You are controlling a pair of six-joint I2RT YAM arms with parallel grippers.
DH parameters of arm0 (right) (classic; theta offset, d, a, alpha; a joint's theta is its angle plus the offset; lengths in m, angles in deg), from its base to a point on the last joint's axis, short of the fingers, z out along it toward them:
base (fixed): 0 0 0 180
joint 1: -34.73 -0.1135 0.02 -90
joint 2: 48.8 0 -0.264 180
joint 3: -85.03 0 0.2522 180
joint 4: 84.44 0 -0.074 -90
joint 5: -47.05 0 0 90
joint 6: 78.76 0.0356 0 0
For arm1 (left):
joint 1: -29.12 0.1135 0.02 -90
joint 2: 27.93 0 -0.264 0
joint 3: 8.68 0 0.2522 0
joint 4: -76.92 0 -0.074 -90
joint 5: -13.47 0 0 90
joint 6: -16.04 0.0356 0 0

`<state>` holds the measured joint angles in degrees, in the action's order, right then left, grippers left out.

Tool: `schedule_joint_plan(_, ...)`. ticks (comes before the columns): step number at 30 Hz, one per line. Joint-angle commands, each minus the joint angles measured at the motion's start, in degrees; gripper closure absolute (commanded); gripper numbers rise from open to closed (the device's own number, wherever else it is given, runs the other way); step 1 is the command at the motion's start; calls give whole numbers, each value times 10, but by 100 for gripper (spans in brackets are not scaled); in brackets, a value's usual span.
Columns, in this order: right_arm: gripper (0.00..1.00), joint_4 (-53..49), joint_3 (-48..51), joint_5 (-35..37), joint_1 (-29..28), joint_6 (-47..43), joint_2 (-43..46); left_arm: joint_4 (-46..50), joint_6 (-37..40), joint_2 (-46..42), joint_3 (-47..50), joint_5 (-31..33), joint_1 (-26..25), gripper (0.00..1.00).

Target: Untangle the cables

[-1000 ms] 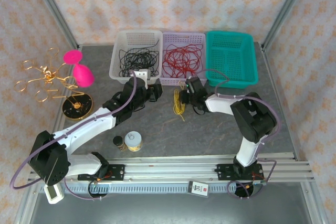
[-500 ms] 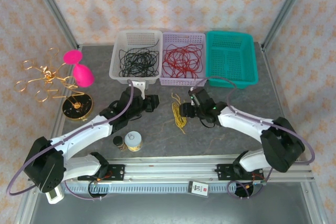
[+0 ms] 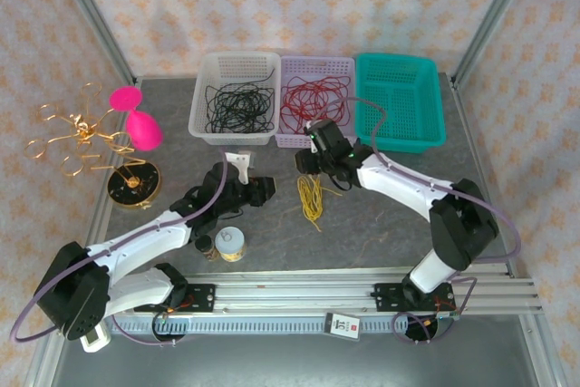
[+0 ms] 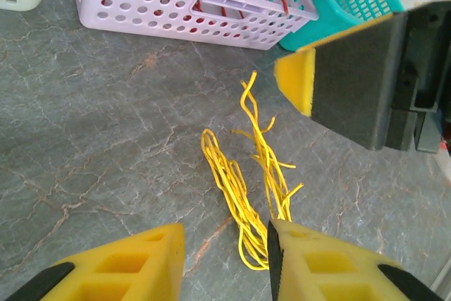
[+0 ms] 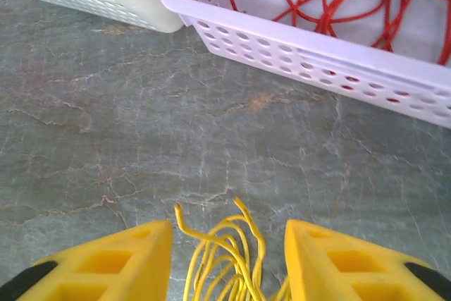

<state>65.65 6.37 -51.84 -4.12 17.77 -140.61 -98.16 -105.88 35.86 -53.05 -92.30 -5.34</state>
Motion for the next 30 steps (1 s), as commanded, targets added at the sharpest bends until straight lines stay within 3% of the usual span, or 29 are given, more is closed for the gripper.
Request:
schedule_joint_plan(1,52,1,-23,-26,-3,-33,-35,-28,-12,-27,12,-4,4,63)
schedule_joint_plan(9,52,26,-51,-12,-10,-54,-105,-5,-2,-35,5,-4,4,63)
schedule_joint_plan(16,86,13,-52,42,-14,-40,-71,-26,7,-45,13,-11,4,63)
schedule_joint_plan(19,95,4,-45,46,-14,-38,-27,-55,12,-41,18,-29,4,63)
schedule_joint_plan(30,98,-28,-34,-47,-14,-44,86,-253,66,51,-3,-182,6,55)
